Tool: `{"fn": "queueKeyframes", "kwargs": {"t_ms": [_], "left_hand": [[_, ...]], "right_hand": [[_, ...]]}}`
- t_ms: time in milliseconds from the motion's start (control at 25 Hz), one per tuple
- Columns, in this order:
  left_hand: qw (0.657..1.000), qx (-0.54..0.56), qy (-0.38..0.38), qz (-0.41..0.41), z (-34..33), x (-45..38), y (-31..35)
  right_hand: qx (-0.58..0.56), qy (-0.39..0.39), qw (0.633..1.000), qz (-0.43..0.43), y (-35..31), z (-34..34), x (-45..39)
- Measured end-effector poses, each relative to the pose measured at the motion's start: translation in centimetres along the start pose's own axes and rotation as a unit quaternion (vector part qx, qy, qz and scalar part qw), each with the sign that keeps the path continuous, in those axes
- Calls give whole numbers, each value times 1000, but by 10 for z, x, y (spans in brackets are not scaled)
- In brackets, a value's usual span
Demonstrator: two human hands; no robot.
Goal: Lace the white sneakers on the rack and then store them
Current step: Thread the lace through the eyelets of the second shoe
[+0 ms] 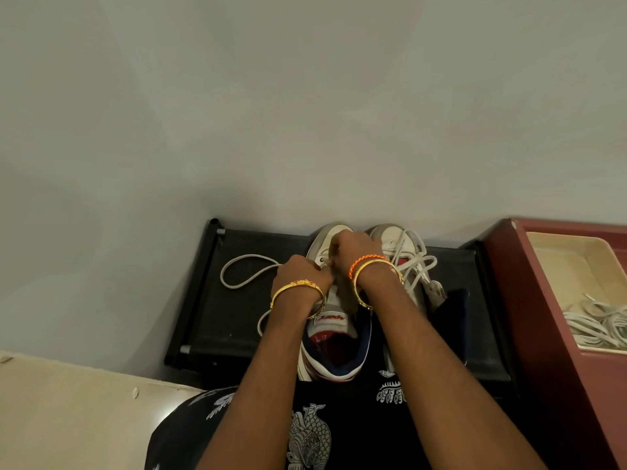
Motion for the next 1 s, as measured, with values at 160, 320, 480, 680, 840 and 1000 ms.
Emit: {"fn": "queueKeyframes", "kwargs": {"t_ms": [160, 320, 480, 680, 840, 1000], "left_hand": [[990, -108, 94, 16, 9, 10, 6], [986, -113, 117, 31, 16, 18, 5], [988, -96, 118, 32, 18, 20, 7], [985, -123, 119, -19, 18, 19, 9], [975, -152, 150, -66, 18, 24, 15], [976, -156, 145, -55, 16, 26, 16]], "right_hand": [[-22, -39, 998, -38, 14, -10, -4], [-88, -13, 994, -61, 20, -7, -3], [-93, 42, 993, -60, 21, -1, -6], [-85, 60, 995, -2, 14, 5, -4], [50, -4, 999, 15, 1, -1, -1], [-135, 93, 986, 30, 4, 5, -7]]}}
Point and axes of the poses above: each hand's wrist, its own x-axis away from the middle knuckle, its own z-axis out of the back of the hand, y = z × x, the point moved 9 cm from there along -x, towards the middle knuckle, and after that the axes turned 8 degrees about z, right-handed, at the moved point
